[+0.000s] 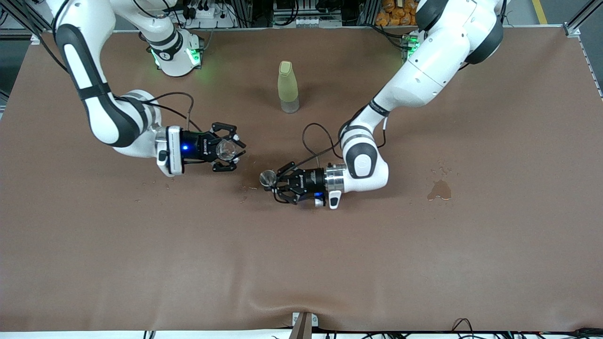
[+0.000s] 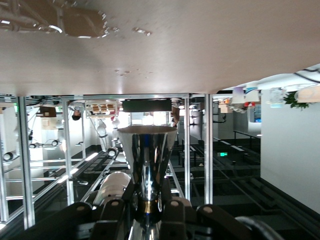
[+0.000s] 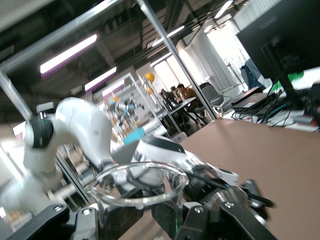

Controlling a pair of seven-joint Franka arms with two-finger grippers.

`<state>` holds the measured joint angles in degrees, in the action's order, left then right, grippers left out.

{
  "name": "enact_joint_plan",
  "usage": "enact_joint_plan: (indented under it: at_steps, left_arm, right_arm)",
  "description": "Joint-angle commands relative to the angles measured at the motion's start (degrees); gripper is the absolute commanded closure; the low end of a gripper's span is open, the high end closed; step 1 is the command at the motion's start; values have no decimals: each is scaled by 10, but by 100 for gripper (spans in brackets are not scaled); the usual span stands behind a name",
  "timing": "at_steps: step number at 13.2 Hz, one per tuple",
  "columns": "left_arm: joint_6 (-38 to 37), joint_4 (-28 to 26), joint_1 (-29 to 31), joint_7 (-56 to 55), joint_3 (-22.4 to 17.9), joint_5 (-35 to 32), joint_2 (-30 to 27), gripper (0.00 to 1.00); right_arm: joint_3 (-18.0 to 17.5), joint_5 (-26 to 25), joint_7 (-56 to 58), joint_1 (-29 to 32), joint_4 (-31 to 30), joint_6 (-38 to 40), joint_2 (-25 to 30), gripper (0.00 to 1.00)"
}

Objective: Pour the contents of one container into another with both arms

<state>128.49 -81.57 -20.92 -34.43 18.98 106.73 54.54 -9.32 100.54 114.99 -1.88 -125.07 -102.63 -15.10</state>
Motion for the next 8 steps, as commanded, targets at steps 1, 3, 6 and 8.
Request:
enact_joint_plan:
  at_steps: [1, 3, 6, 8]
  left_arm:
    - [-5, -34, 24, 9, 6, 11, -25, 100]
    - [-7, -53, 39, 9, 7, 11, -38, 100]
    - [-37, -100, 68, 31, 7, 11, -62, 100]
    - [-55, -128, 87, 32, 7, 9, -81, 100]
  right_arm:
    - [17, -72, 83, 46, 8, 36, 10, 100]
    - [60, -134, 124, 62, 17, 82, 6, 100]
    - [144, -209, 176, 65, 32, 153, -5, 100]
    - [182, -246, 221, 72, 34, 185, -18, 100]
